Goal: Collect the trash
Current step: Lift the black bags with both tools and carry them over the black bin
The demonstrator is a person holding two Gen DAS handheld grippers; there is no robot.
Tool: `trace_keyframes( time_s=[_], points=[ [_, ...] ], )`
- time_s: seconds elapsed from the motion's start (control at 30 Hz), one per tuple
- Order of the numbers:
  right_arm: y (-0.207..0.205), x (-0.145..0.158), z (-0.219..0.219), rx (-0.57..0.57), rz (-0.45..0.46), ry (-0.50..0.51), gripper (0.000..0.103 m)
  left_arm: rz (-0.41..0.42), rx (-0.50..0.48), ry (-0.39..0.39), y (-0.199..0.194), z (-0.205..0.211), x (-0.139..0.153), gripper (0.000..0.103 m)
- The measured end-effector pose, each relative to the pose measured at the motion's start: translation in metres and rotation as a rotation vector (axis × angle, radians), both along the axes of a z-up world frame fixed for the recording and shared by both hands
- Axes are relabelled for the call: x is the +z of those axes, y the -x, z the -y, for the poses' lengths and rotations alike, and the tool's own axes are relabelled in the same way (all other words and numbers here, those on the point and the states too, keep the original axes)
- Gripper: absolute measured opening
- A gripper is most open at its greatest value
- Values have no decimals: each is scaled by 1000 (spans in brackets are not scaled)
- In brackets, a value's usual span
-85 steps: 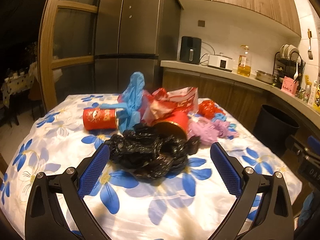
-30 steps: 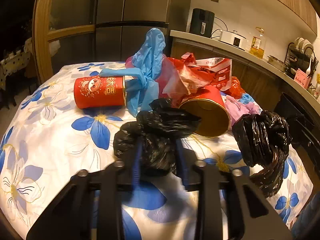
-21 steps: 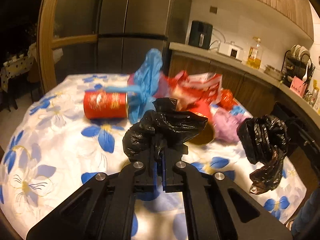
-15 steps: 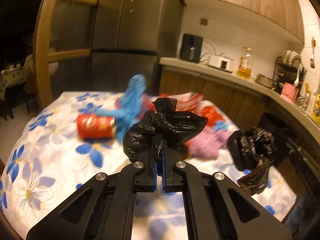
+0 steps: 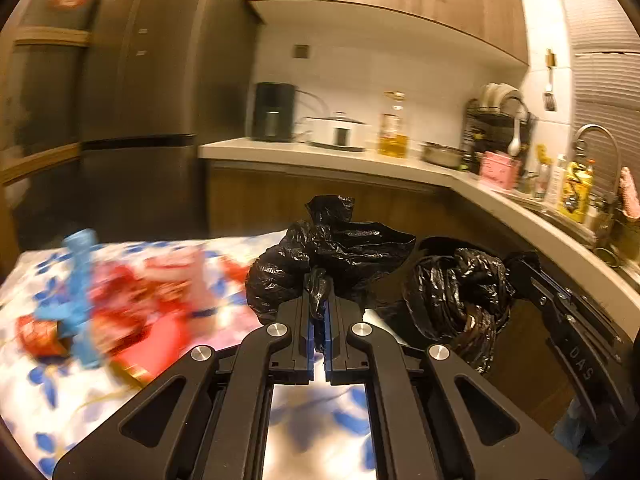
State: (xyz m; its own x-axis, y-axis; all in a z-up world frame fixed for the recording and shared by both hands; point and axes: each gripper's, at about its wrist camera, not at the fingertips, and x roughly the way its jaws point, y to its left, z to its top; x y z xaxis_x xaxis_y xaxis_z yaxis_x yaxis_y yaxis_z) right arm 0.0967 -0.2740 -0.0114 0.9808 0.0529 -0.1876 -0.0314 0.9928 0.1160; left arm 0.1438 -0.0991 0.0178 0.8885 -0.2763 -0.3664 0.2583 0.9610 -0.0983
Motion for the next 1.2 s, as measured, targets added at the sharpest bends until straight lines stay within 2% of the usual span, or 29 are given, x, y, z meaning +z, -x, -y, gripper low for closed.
trace_keyframes(
  time_s=[0.33,0.5,0.77,1.2],
  points=[
    [-42,14,96,-227,34,-11,4,36,-190,0,-55,114,15,3],
    [-64,14,128,-278,17,-19,4,32,-267,-4,-78,159,8,3],
    [-85,9,150,-311,-1,-8,4,25,-320,16,-110,200,0,3],
    [-109,2,168,-310,-27,-9,4,-7,-356,16,-137,223,-18,4]
  ],
)
